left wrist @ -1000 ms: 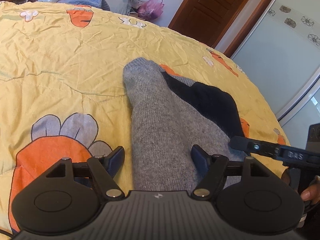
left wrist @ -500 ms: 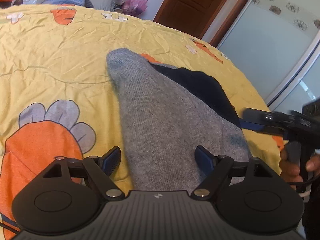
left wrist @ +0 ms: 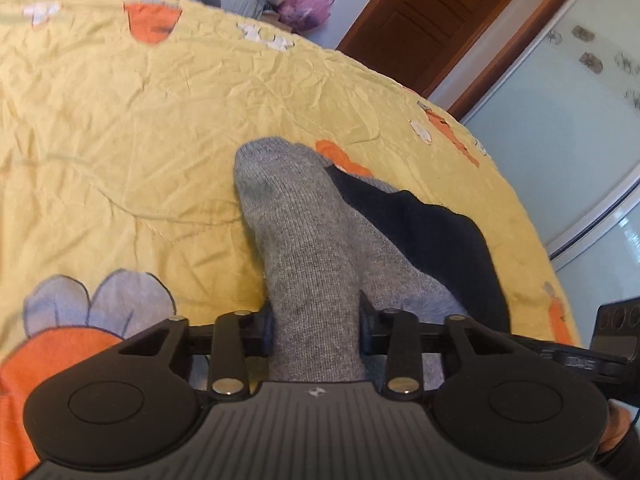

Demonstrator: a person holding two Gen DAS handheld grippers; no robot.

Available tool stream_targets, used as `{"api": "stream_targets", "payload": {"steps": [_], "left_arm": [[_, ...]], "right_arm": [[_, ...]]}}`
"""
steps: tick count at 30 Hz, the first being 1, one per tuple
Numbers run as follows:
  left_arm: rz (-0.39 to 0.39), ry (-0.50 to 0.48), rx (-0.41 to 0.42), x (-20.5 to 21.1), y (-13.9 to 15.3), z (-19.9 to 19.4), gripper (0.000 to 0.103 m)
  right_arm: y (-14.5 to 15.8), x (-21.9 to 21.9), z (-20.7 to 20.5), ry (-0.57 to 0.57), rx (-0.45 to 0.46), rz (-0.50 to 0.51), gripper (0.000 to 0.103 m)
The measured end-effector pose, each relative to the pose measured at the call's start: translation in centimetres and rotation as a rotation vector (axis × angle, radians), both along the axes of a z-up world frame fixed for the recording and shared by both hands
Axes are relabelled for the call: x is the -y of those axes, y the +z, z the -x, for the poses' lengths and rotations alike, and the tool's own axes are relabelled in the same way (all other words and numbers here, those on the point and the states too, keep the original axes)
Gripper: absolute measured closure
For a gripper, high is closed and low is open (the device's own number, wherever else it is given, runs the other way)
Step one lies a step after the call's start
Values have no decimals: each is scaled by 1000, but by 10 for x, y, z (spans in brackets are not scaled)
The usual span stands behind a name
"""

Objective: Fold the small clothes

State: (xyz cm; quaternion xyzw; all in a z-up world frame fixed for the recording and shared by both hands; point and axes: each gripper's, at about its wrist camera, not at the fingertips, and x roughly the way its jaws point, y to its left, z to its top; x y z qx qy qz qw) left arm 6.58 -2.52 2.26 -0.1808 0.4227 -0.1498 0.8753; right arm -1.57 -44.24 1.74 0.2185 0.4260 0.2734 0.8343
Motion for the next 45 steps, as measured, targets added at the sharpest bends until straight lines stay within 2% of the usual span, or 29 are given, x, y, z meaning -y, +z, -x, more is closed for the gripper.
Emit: {"api": "stream_targets", "payload": {"steps": [2, 4, 8, 11, 12, 14, 16, 17, 18, 23, 27, 29, 33, 35, 37, 39, 40, 41, 42, 43, 44, 45], "left_arm": [[-72, -10, 35, 2, 11, 5, 74], [-108, -28, 60, -4, 20, 8, 74], [-165, 33, 103, -36, 37, 9, 74], [-186, 48, 69, -52, 28, 3, 72], [-187, 41, 52, -55, 20, 3, 67], [-140, 70, 48, -65, 12, 10, 58], [-81, 84, 54, -76, 13, 27, 43], [-58, 87, 52, -80, 12, 36, 28], [-37, 87, 50, -84, 10, 46, 25], [57, 40, 28, -92, -2, 101, 25], [80, 19, 35, -92, -2, 133, 25], [12, 31, 67, -89, 0, 146, 25], [-262, -18, 183, -67, 5, 169, 25], [-386, -33, 229, -56, 2, 176, 25], [-451, -34, 236, -51, -2, 175, 25], [-485, -13, 244, -49, -4, 174, 31], [-489, -5, 251, -48, -5, 174, 36], [-484, -2, 260, -47, -4, 173, 51], [-479, -5, 275, -46, -3, 174, 61], [-485, -10, 293, -43, -3, 175, 83], [-510, -18, 310, -40, -3, 176, 91], [-546, -13, 328, -36, -4, 178, 92]], "right_arm": [[4, -10, 3, 17, 19, -1, 67], [12, -17, 5, 28, 32, -37, 69], [15, -42, 3, 78, 49, -119, 70], [9, -63, -5, 81, 55, -113, 70], [4, -67, -8, 69, 54, -90, 69], [-5, -63, -12, 50, 24, -95, 62], [-2, -51, -3, 31, -3, -123, 48], [3, -45, 4, 24, 3, -109, 44], [9, -37, 15, 12, 27, -103, 37], [33, 1, 62, 18, 75, -176, 35], [29, 2, 83, 81, 6, -203, 39], [19, -2, 87, 94, -39, -206, 43], [6, -12, 88, 92, -91, -234, 52], [5, -19, 87, 103, -94, -234, 53], [2, -26, 83, 107, -104, -219, 57], [0, -30, 80, 111, -115, -216, 61], [-1, -33, 79, 111, -118, -211, 67], [-2, -35, 79, 116, -117, -202, 74], [-3, -38, 79, 122, -114, -186, 89], [-1, -40, 81, 126, -96, -174, 88], [3, -41, 84, 131, -76, -161, 89], [9, -41, 87, 135, -50, -146, 89]]}}
